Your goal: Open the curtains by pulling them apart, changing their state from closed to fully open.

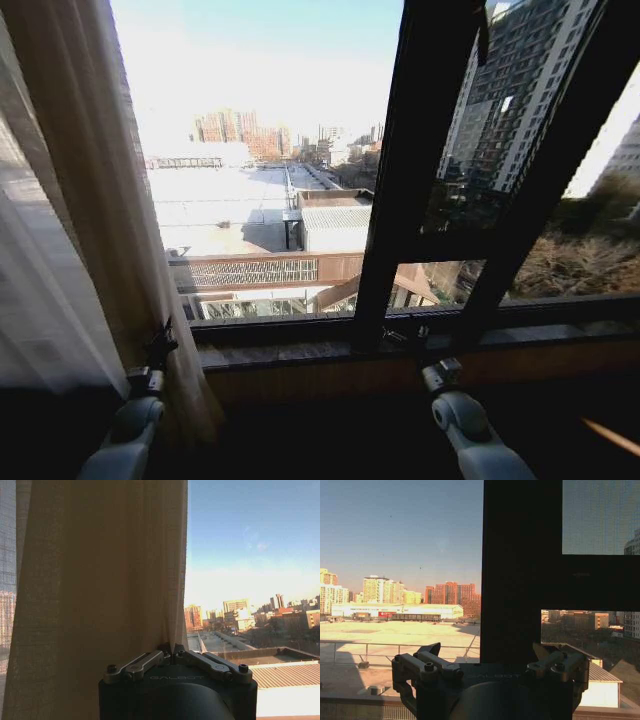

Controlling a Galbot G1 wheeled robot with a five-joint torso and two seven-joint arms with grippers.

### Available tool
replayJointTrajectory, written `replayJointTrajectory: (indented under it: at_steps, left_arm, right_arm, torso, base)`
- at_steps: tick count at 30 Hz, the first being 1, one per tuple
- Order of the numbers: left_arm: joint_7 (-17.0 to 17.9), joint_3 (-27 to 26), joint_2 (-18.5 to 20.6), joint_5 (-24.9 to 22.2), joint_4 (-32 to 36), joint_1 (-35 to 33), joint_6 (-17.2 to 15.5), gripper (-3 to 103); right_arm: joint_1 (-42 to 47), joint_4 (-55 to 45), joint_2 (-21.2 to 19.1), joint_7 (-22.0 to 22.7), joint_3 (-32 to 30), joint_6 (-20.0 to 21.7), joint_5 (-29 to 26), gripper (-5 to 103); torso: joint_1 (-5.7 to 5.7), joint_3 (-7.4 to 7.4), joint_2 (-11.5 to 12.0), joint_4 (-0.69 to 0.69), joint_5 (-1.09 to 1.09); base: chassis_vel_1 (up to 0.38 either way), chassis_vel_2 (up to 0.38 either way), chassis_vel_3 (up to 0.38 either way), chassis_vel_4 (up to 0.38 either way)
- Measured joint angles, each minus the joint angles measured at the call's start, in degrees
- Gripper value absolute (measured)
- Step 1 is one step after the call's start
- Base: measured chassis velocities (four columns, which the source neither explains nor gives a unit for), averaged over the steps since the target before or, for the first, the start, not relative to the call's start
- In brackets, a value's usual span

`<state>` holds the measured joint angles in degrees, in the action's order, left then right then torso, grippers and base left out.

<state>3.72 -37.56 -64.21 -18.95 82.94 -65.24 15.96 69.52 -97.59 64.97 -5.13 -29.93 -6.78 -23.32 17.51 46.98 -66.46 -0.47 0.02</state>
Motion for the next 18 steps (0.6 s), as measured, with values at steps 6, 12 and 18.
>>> replayJointTrajectory:
  at_steps: [6,12,18]
  left_arm:
    - [-0.01,-0.02,-0.16,0.15,-0.31,0.26,0.2,0]
    - [-0.1,0.05,-0.18,0.23,-0.83,0.8,0.28,0]
    - [-0.23,0.54,0.02,0.59,-1.4,1.49,0.3,0]
  right_arm:
    - [0.0,0.0,0.02,0.0,0.01,0.0,0.0,100]
    - [0.0,0.0,0.02,0.0,0.01,0.0,0.0,100]
    - [0.0,0.0,0.01,0.0,0.0,0.0,0.0,100]
  torso:
    - [0.01,0.0,0.0,0.04,-0.02]
    - [0.01,0.0,0.0,0.01,-0.02]
    - [0.0,0.0,0.0,0.01,-0.01]
  base:
    - [0.0,0.0,0.0,0.0]
    - [0.007,0.008,-0.007,-0.01]
    - [0.112,0.108,-0.11,-0.103]
